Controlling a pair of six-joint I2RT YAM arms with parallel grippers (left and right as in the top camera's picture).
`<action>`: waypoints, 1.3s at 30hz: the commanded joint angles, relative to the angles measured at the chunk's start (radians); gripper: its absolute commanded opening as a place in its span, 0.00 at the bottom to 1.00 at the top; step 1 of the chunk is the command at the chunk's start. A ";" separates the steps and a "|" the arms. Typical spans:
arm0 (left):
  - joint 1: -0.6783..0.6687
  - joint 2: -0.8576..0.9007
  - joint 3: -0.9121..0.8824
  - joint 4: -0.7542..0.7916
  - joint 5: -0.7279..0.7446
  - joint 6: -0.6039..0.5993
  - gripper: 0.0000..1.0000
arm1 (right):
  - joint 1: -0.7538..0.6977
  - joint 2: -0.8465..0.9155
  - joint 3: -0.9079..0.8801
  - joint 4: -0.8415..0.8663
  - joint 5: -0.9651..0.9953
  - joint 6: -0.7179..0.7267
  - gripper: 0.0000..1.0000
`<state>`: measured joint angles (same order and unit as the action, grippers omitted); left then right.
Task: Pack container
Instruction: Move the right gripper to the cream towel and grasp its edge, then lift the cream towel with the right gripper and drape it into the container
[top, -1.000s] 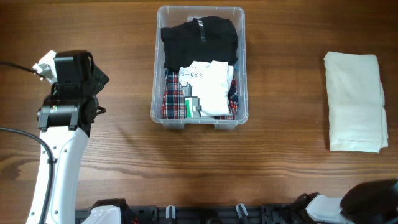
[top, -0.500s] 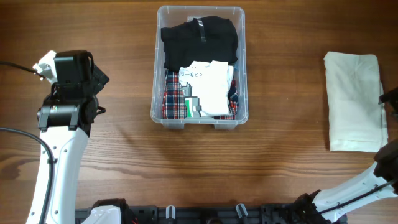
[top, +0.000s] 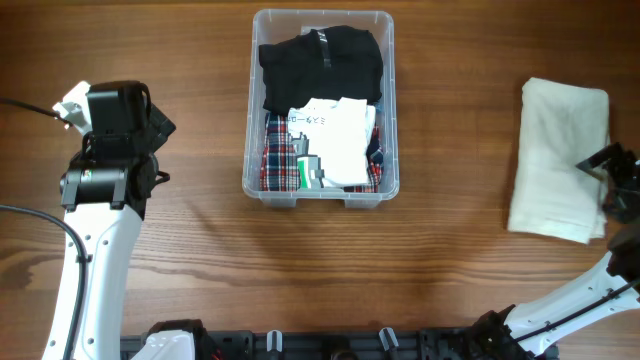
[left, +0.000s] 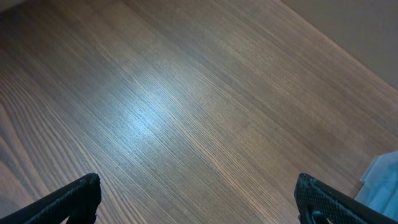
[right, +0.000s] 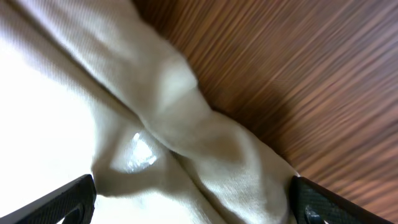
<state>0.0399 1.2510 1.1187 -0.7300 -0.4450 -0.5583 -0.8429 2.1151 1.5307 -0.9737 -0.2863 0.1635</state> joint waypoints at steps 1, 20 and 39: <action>0.004 0.006 -0.002 0.001 -0.017 0.005 1.00 | 0.047 0.026 -0.027 -0.039 -0.199 0.018 1.00; 0.004 0.006 -0.002 0.001 -0.017 0.005 1.00 | 0.087 0.023 -0.135 0.106 0.039 -0.134 1.00; 0.004 0.006 -0.002 0.001 -0.017 0.005 1.00 | 0.100 -0.027 -0.044 -0.001 -0.187 -0.087 0.04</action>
<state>0.0399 1.2510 1.1187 -0.7300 -0.4454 -0.5583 -0.7532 2.0823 1.4467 -0.9470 -0.3660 0.1005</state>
